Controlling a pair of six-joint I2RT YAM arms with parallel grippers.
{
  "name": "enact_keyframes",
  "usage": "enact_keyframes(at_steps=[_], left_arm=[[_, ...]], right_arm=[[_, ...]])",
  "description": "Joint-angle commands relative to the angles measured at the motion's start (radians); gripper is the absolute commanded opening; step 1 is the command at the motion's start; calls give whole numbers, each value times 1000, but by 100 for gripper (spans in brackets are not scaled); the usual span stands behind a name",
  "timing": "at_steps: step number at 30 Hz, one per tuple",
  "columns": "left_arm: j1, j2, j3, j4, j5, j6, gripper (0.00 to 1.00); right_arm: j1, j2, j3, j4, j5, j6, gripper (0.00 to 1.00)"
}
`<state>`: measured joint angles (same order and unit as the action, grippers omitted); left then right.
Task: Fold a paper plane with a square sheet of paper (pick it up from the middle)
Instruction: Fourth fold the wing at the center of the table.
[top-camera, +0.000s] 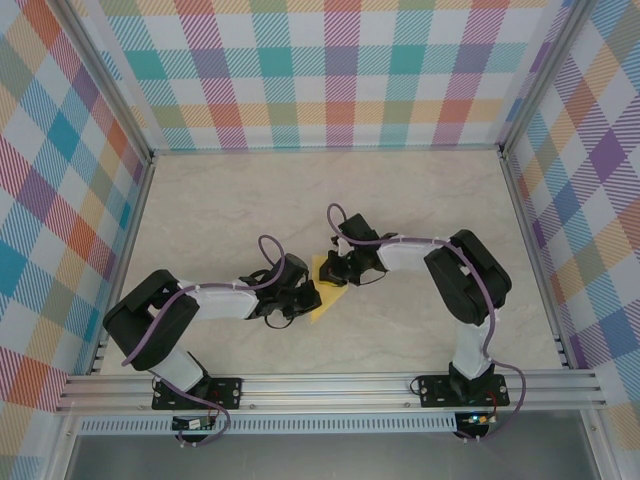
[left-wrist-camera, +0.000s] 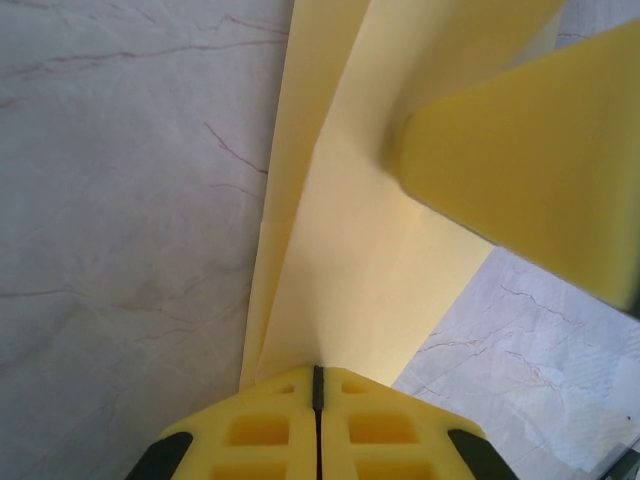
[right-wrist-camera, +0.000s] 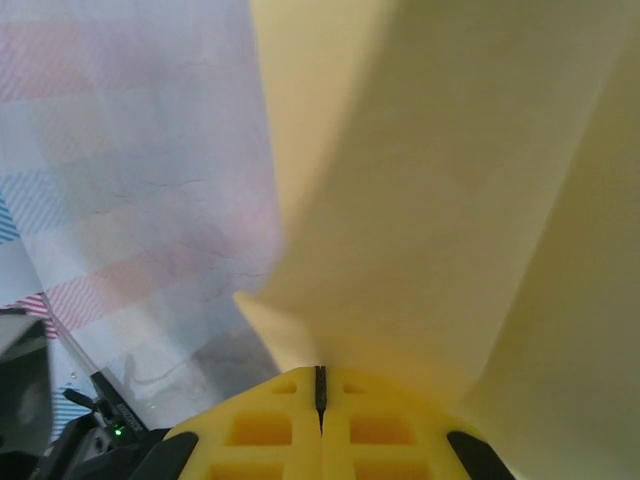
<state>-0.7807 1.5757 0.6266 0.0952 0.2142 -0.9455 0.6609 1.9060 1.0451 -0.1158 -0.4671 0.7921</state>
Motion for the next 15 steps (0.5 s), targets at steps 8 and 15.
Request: enact_keyframes(at_steps=[8,15], left_arm=[[-14,36,-31,-135,-39,42,4],[-13,35,-56,-135,-46,40,3]], right_arm=[[-37,41,-15,-3,103,-59,5],[-107,45,-2,12,107,-94,6]])
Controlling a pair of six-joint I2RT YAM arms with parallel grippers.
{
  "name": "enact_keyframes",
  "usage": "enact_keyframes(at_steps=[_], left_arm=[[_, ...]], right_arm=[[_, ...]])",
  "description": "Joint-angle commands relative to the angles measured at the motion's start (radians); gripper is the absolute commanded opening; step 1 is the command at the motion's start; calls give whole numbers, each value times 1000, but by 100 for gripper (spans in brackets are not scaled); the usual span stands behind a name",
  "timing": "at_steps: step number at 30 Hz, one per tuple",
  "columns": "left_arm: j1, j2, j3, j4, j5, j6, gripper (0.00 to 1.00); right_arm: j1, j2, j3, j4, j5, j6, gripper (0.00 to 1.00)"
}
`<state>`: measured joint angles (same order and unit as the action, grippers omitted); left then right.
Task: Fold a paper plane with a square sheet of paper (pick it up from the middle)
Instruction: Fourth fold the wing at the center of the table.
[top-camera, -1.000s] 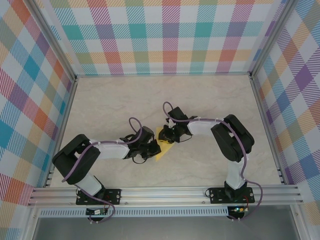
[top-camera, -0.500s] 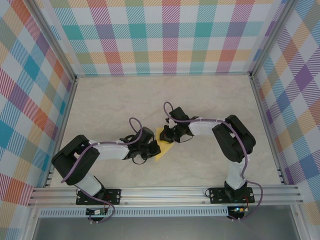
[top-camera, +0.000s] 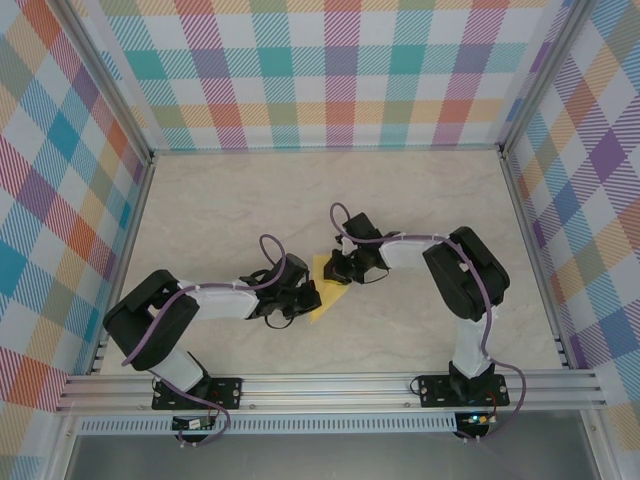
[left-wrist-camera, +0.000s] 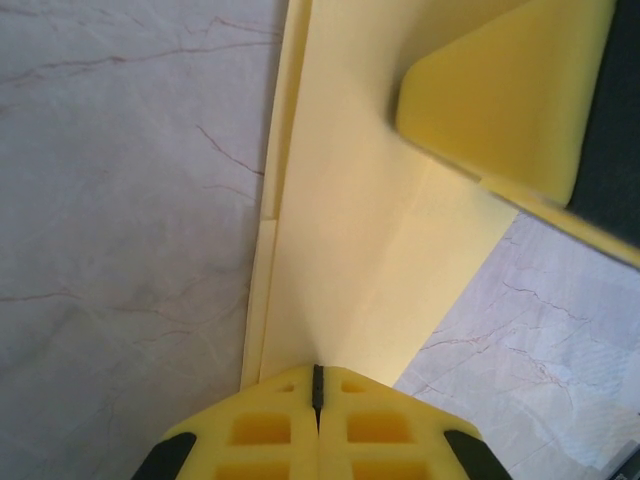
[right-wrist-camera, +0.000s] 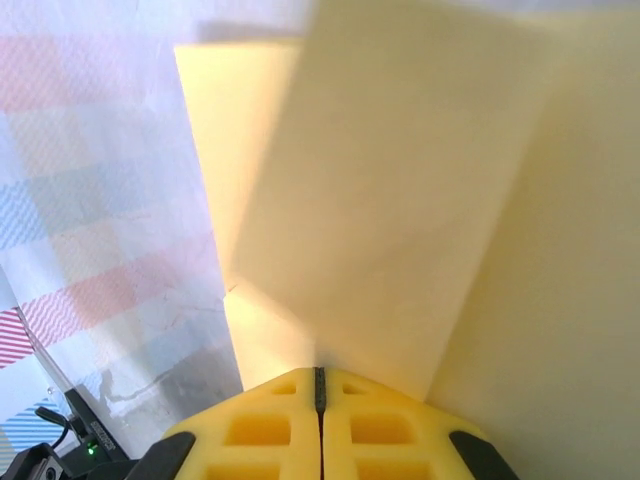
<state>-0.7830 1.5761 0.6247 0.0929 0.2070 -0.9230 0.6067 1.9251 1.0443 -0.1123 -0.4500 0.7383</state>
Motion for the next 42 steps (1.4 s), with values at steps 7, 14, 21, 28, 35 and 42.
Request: enact_keyframes(at_steps=[7,14,21,28,35,42], left_arm=[[-12,36,-63,-132,-32,22,3],[-11,35,-71,-131,-32,25,3],[-11,34,-72,-137,-34,29,3],[-12,22,-71,-147,-38,34,3],[-10,30,-58,-144,-41,43,4],[-11,47,-40,-138,-33,46,4]], right_arm=[[-125,45,36,13,65,-65,8],[-182,86,99,-26,46,-69,9],[-201,116,192,-151,81,-102,9],[-219,50,209,-173,47,-125,12],[-164,-76,97,-49,-88,-63,12],[-25,-77,-9,39,-79,3,10]])
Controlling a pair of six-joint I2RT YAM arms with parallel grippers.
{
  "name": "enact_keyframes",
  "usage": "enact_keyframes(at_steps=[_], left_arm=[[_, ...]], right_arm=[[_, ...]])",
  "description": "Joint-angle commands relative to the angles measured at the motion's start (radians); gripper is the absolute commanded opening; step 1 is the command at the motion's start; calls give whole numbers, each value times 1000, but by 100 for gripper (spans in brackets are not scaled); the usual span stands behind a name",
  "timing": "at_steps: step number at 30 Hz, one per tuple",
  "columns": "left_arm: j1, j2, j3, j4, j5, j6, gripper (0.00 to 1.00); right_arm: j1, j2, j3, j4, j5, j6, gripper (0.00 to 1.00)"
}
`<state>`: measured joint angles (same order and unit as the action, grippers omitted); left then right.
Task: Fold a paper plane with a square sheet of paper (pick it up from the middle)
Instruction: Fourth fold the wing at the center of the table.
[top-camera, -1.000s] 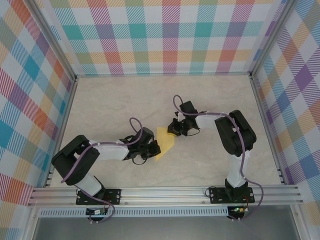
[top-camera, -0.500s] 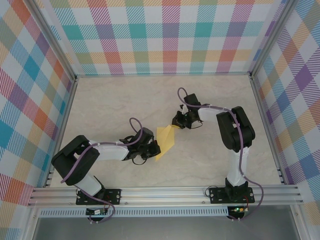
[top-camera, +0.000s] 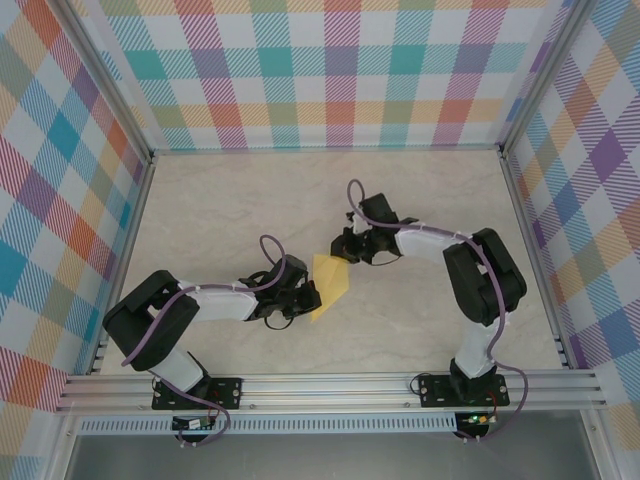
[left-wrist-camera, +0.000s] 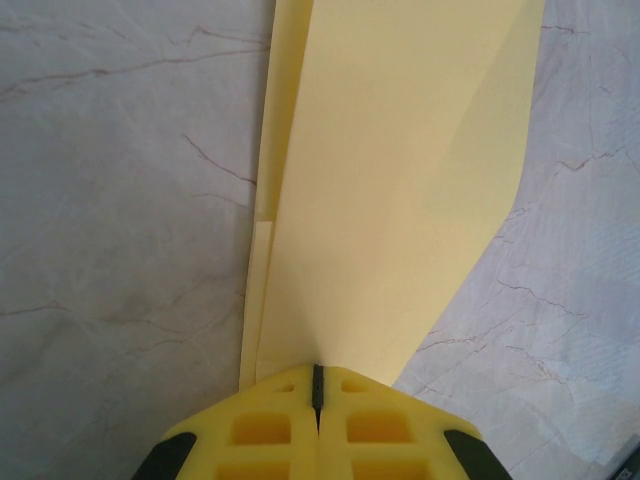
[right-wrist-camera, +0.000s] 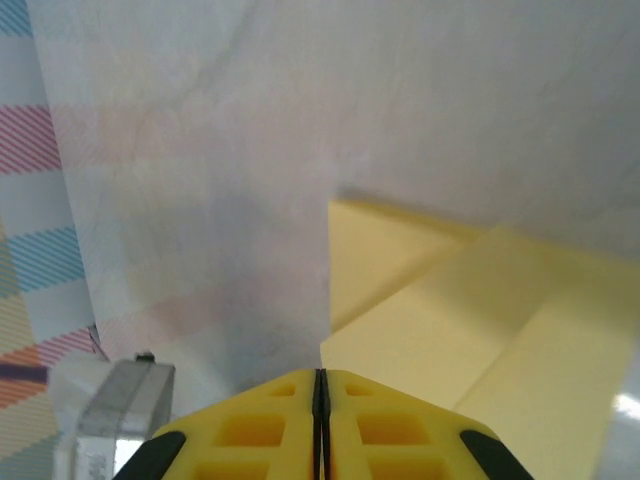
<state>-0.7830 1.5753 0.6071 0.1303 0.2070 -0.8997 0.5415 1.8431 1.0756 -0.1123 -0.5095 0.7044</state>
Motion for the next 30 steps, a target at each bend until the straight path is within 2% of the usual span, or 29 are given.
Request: enact_keyframes(at_steps=[1,7,14,30], left_arm=[[-12,49,-23,-175,-32,23,4],[-11,57,-20,-172,-29,22,4],[-11,60,-26,-178,-28,29,4],[-11,46,-38,-188,-31,30,4]], right_arm=[[53,8,-49,48,-19,41,10],[94,60,-89,82,-18,47,10],[83,107,-22,-35,106,-18,10],[-89,186,115,-53,93,-55,11]])
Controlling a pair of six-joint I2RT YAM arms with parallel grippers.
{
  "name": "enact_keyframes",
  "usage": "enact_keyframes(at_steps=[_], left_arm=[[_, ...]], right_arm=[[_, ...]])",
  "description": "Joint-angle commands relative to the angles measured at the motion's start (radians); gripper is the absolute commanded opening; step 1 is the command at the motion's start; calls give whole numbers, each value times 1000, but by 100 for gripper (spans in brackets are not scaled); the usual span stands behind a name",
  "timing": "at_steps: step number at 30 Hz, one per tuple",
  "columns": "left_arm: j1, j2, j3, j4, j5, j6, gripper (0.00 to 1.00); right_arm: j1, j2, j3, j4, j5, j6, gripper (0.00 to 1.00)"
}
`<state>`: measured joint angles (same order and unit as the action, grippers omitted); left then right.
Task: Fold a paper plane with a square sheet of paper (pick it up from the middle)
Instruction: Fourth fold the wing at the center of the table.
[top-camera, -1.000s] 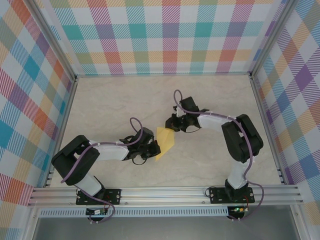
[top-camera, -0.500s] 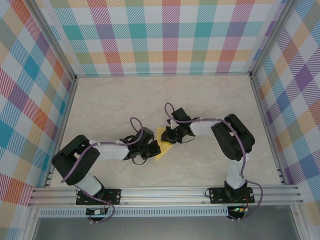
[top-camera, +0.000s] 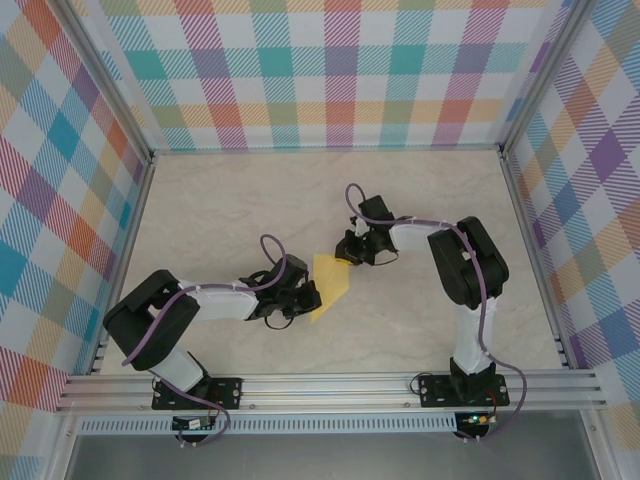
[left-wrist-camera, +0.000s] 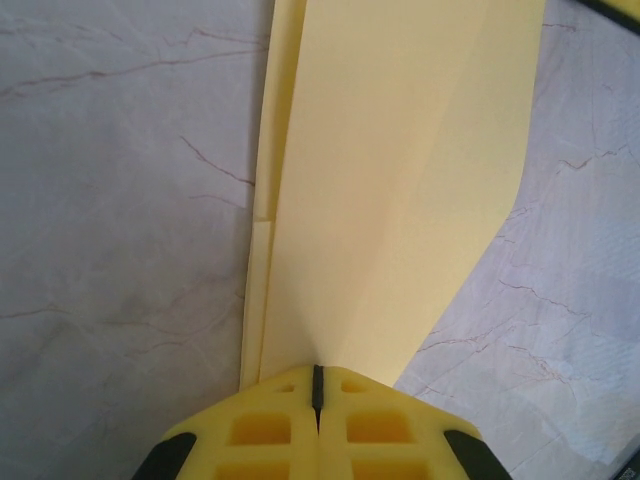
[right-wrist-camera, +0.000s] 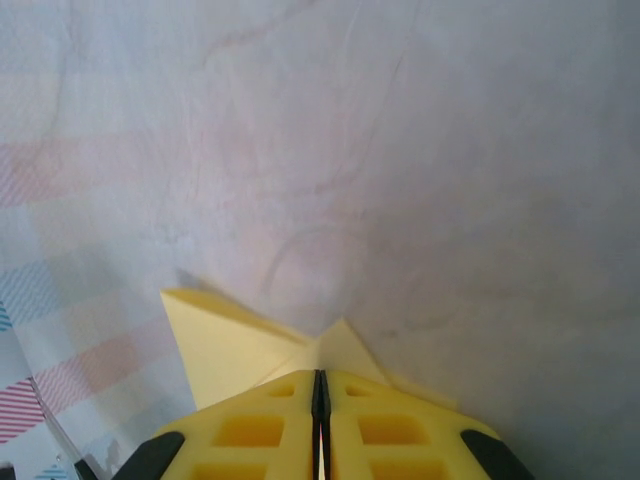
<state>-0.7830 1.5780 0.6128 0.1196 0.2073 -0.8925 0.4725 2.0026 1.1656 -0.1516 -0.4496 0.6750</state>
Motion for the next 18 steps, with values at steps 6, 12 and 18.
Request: enact_keyframes(at_steps=[6,12,18], left_arm=[[-11,40,-47,-181,-34,25,4],[-11,34,-44,-187,-36,24,4],[-12,33,-41,-189,-37,25,4]], right_arm=[[-46,40,68,-35,22,-32,12],[-46,-43,68,-55,6,-38,14],[-10,-125,-14,8,-70,-11,16]])
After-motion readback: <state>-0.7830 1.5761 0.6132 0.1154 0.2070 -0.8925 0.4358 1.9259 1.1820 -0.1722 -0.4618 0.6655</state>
